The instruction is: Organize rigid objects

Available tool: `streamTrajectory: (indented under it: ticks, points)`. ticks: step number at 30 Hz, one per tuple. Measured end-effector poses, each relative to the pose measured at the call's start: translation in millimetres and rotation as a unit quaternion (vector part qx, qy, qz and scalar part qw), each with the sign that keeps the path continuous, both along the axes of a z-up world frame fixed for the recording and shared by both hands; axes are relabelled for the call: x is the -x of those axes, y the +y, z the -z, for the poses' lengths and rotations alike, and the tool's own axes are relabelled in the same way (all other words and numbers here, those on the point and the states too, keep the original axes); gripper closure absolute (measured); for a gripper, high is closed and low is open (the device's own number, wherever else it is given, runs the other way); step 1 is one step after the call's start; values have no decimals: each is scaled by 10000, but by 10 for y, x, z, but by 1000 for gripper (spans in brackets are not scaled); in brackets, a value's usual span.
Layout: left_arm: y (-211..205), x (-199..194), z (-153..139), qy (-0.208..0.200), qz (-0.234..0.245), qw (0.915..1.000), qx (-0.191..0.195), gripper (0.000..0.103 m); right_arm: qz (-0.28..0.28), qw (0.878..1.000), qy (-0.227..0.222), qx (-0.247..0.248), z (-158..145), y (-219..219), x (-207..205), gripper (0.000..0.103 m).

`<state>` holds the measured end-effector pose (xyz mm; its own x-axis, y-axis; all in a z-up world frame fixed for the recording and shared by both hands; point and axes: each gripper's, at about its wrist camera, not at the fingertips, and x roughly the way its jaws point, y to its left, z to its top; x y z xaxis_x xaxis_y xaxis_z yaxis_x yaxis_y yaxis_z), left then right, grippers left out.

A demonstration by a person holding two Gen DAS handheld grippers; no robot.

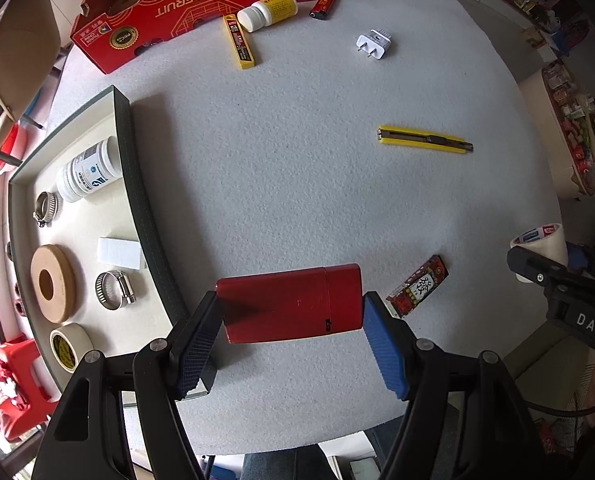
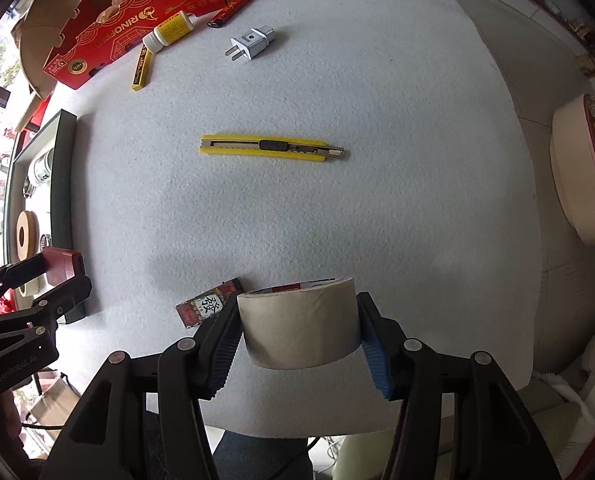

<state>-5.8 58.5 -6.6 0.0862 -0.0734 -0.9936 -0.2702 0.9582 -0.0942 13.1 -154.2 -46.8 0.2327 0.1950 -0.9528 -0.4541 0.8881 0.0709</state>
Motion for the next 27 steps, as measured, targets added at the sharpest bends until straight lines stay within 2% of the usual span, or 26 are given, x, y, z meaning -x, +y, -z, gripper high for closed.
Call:
streamTrajectory:
  ticks: [4,8,12,19,27]
  points:
    - [189,187,71,-117,110,9999,36,29,241,9997,-25,-19,-8,112,225,46]
    - [396,428,90,-153,10,9998,143,29,112,9999,-100,26,-15,417,468,46]
    - [675,661,65,-239,-248,9993,130,29,-252,9994,-222,57,-82,744,702,46]
    - [1196,1007,0,-421,-1036,9937,56,29,-1048,9928,-558,128,-245,1384,1058,46]
    - [1502,1281,24,-505,-1599,9858,57,29,-1747,9814,-775,199,-347,1956,1351,46]
